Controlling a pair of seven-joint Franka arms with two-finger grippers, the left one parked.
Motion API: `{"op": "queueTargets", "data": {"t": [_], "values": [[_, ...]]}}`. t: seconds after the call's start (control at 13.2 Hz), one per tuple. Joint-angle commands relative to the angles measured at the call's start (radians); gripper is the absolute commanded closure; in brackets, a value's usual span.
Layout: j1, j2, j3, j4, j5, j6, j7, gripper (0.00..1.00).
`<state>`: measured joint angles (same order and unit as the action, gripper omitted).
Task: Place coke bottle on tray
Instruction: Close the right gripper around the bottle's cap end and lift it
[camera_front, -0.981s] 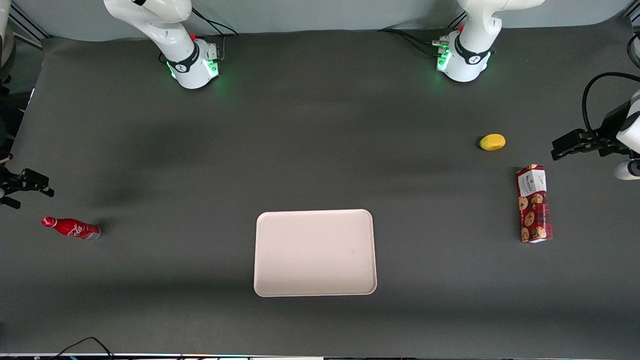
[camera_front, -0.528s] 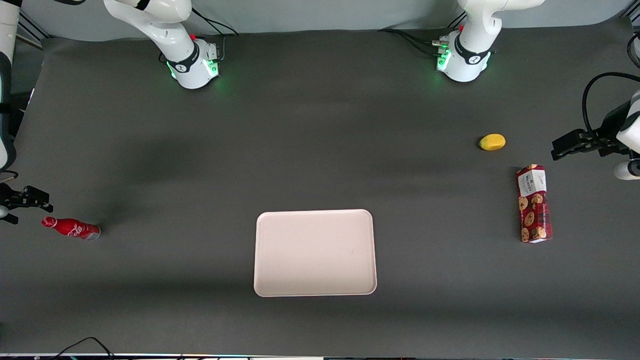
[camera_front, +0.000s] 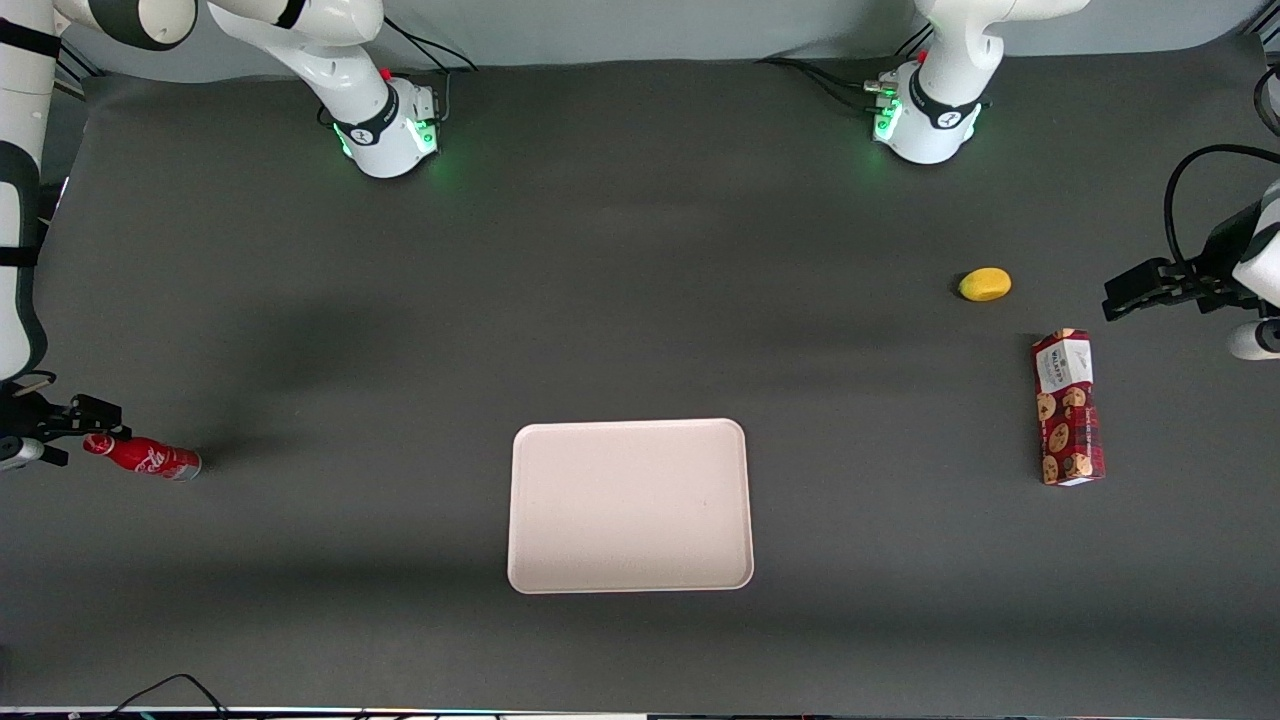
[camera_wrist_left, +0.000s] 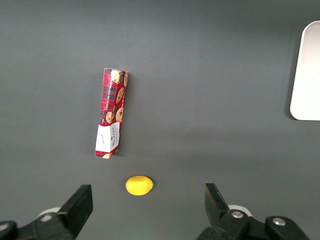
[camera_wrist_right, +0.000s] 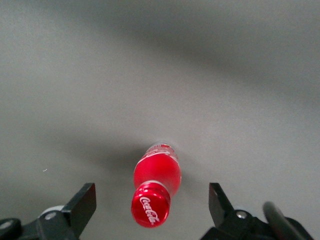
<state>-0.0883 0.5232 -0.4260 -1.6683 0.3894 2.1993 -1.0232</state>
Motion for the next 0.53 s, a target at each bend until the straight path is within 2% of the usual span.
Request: {"op": "queueTargets", "data": {"t": [0.0, 0.3, 0.45], "values": [[0.002, 0.026, -0.008, 0.027, 0.031, -0.018, -0.017, 0.00], [0.007, 0.026, -0.008, 0.031, 0.029, -0.019, -0.017, 0.08], [0.007, 0.026, -0.008, 0.035, 0.029, -0.021, -0.014, 0.20]]}}
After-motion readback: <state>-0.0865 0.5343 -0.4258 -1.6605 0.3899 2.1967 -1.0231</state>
